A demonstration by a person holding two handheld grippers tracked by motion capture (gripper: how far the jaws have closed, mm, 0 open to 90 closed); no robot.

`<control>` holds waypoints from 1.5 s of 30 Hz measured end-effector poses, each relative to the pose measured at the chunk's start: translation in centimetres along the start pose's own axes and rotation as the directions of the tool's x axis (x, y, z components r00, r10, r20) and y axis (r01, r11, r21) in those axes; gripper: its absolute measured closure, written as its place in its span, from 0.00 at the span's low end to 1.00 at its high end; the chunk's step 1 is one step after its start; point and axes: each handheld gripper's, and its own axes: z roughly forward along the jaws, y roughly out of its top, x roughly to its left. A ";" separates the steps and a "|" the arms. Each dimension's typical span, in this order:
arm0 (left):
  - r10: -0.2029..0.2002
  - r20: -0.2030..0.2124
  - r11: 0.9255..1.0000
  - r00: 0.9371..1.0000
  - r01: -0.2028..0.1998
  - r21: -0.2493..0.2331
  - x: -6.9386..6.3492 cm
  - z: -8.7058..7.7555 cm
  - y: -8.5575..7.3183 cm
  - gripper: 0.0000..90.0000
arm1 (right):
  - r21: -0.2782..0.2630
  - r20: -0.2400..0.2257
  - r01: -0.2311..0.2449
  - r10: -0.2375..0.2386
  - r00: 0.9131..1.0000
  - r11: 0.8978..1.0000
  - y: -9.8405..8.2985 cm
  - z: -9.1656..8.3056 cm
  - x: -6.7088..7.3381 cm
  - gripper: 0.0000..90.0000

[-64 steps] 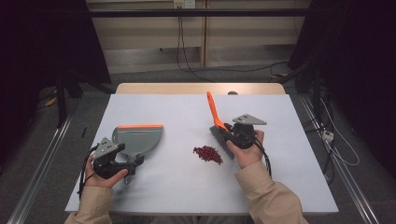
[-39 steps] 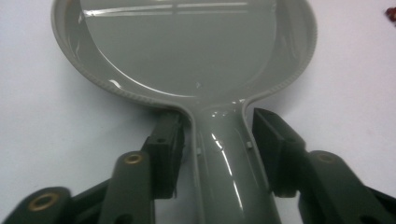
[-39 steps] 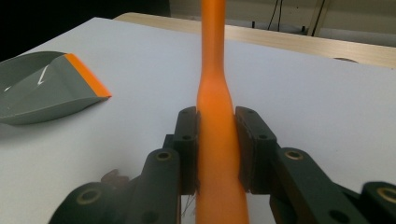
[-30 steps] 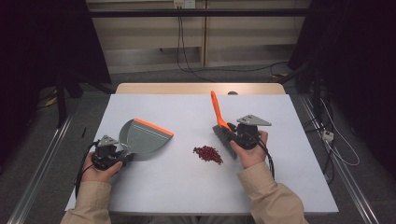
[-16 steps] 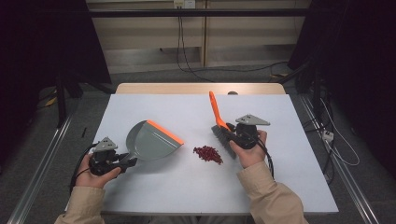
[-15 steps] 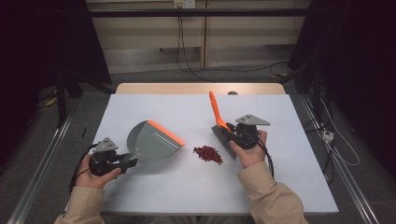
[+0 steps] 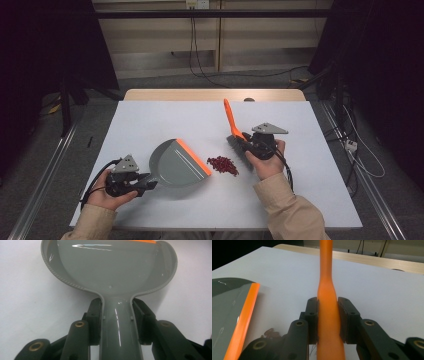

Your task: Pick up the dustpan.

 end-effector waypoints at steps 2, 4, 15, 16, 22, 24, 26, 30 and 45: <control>0.011 0.016 1.000 1.000 -0.011 0.007 -0.2 0.2 0.0 0.70 | 0.002 0.005 0.009 -0.009 1.000 1.000 0.0 0.1 0.1 0.80; 0.013 0.035 1.000 0.999 -0.013 0.015 -0.3 0.4 0.0 0.70 | 0.005 0.005 0.013 -0.013 1.000 1.000 -0.1 0.1 0.2 0.80; 0.041 0.102 0.998 0.994 -0.046 0.045 -1.1 1.9 0.3 0.70 | 0.033 0.023 0.057 -0.058 0.998 0.998 -0.4 0.7 0.6 0.80; 0.037 0.109 0.998 0.993 -0.042 0.042 -1.2 2.0 0.3 0.70 | 0.033 0.022 0.064 -0.065 0.998 0.997 -0.4 0.8 0.7 0.80; 0.055 0.127 0.997 0.990 -0.062 0.052 -1.5 2.5 0.5 0.70 | 0.031 0.019 0.098 -0.098 0.995 0.995 -0.5 1.0 1.2 0.79; 0.062 0.128 0.996 0.990 -0.070 0.057 -1.6 2.6 0.6 0.70 | 0.035 0.015 0.106 -0.106 0.994 0.994 -0.6 1.0 1.2 0.79; 0.064 0.123 0.996 0.990 -0.071 0.058 -1.7 2.8 0.7 0.70 | 0.036 0.016 0.109 -0.110 0.994 0.993 -0.6 0.9 1.2 0.79; 0.066 0.131 0.996 0.989 -0.074 0.058 -1.9 3.1 0.8 0.70 | 0.048 0.023 0.125 -0.126 0.992 0.991 -0.7 0.9 1.2 0.71; 0.056 0.141 0.996 0.988 -0.064 0.055 -1.8 3.2 0.9 0.69 | 0.089 0.006 0.153 -0.154 0.988 0.984 -1.2 0.2 1.4 0.79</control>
